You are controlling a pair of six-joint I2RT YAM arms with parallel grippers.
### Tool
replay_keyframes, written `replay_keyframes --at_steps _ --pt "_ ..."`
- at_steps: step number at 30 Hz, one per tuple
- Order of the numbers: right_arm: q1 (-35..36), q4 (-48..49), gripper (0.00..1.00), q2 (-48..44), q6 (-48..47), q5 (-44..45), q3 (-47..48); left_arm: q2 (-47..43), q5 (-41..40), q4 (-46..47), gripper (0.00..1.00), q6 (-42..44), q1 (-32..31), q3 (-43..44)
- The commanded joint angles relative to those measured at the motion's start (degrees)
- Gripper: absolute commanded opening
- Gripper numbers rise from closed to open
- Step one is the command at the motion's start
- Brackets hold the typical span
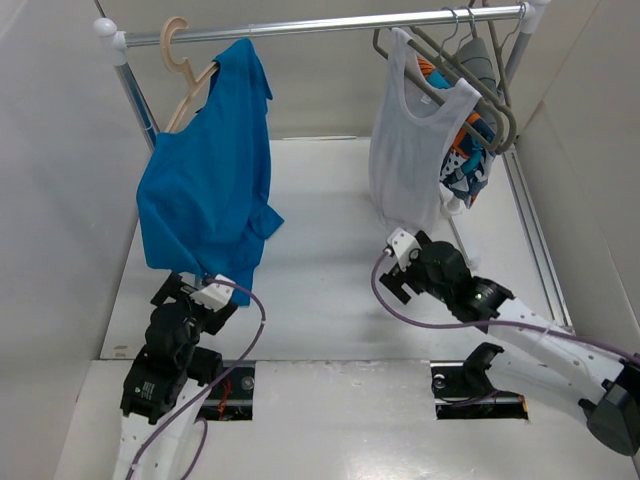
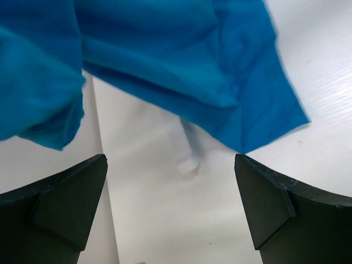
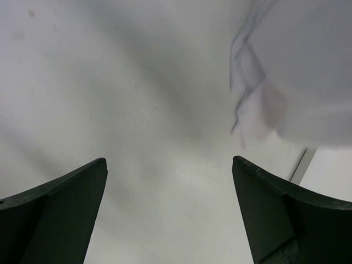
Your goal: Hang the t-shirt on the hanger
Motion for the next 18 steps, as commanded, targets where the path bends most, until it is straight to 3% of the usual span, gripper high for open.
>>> replay_keyframes --at_steps 1,4,6,10,18 --pt "-0.54 -6.21 1.00 -7.70 3.71 6.32 -4.09 -11.94 -9.99 4.41 1.00 -1.92 0.26 -3.50" --pt "-0.54 -8.67 1.00 -16.75 6.25 8.35 -8.23 -11.94 -10.82 4.42 1.00 -3.48 0.26 -6.24" --pt "-0.54 -10.85 1.00 -22.71 7.73 10.54 -9.64 -11.94 -6.69 3.80 1.00 -4.10 1.40 -6.86" --pt "-0.54 -14.48 1.00 -29.41 11.53 13.36 -11.39 -12.47 -6.69 2.83 1.00 -2.78 1.93 -8.79" --pt "-0.54 -16.76 1.00 -32.16 11.53 14.41 -11.40 -12.99 -6.69 2.83 1.00 -2.79 2.63 -9.32"
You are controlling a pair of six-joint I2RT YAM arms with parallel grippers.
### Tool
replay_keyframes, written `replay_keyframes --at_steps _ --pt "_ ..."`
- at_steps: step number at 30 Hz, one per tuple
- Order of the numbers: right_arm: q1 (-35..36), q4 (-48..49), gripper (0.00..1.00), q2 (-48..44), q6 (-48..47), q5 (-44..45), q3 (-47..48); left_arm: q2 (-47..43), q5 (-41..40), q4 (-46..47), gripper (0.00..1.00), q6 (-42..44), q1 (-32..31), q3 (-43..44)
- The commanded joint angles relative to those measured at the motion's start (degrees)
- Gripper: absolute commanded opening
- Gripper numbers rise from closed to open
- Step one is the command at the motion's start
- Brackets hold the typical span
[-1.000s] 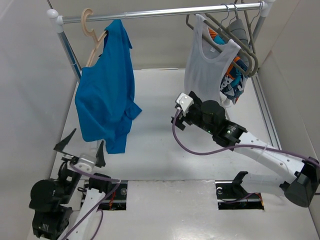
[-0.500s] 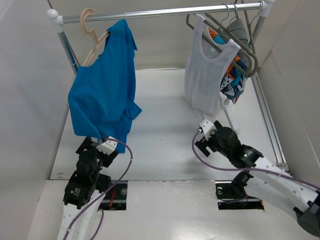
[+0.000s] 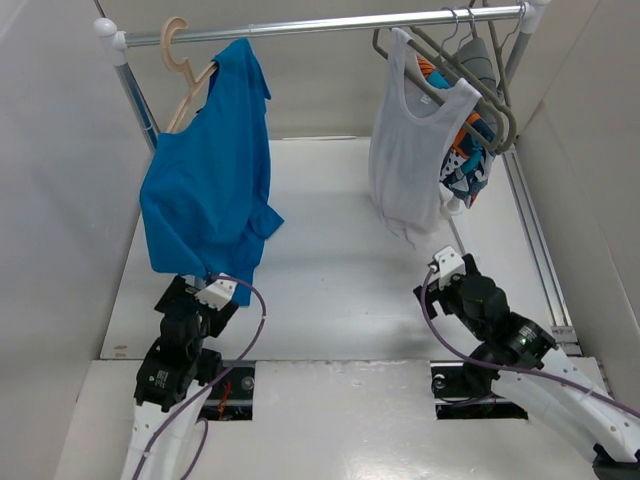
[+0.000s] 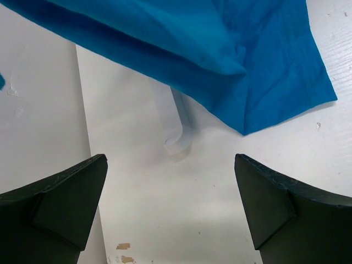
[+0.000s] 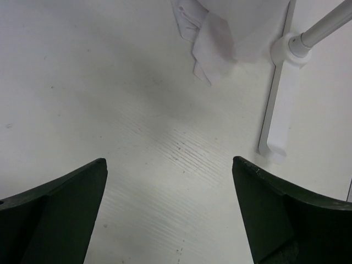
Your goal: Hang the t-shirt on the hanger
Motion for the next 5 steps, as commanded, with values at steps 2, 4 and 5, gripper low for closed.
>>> replay_keyframes --at_steps 2,4,5 --pt "-0.32 -0.83 1.00 -0.42 1.50 2.22 -0.06 -12.93 -0.39 1.61 1.00 -0.88 0.31 -0.34" --pt "-0.32 -0.83 1.00 -0.42 1.50 2.75 0.47 -12.93 -0.39 1.61 1.00 -0.88 0.84 -0.34" --pt "-0.32 -0.83 1.00 -0.42 0.63 3.36 0.47 -12.93 -0.39 1.61 1.00 -0.88 0.84 -0.34"
